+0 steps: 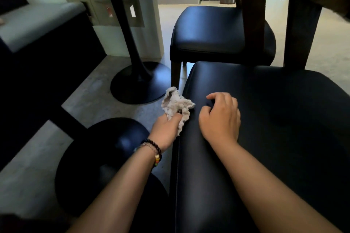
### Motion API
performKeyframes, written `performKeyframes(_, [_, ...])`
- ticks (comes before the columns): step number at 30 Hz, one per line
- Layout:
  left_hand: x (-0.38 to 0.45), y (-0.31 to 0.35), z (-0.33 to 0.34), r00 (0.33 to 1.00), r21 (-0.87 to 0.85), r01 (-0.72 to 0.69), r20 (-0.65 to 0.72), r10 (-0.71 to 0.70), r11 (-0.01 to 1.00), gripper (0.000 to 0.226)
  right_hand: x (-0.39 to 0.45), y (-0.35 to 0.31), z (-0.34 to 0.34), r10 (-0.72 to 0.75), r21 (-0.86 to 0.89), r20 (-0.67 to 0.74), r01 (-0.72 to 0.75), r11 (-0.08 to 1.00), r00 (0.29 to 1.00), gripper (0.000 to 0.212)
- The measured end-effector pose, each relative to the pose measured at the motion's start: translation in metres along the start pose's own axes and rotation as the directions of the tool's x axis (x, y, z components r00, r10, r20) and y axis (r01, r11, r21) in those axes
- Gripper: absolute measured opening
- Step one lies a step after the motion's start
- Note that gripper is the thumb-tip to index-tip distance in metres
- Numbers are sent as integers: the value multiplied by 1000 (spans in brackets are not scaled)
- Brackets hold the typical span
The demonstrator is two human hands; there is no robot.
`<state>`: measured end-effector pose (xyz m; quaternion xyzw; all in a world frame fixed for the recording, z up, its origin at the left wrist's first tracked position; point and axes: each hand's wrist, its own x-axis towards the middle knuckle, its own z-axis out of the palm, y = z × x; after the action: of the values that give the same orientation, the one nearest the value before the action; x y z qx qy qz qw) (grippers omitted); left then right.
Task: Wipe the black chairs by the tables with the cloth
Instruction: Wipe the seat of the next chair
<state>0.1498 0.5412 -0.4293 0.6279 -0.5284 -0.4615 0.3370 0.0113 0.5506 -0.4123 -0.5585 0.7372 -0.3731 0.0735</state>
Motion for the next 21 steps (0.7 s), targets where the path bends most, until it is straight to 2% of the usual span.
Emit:
performKeyframes(7, [-57,-20,2,998,-10,30,-60,-31,999,26,5,2,-1,-11,6,20,11,1000,1000,25])
performKeyframes(16, [-156,-23,6,988,170,79,-148,-54,982,39,8,4,-1,-18,33,36,17,999,999,26])
performKeyframes(18, [-172,-19,10,987,263,65,-160,-23,962,31,9,6,-2,-1,105,41,-3,994,999,23])
performKeyframes(21, [-178,-12,20,982,472,11,-170,79,882,28,11,9,-8,112,373,60,-127,919,992,17])
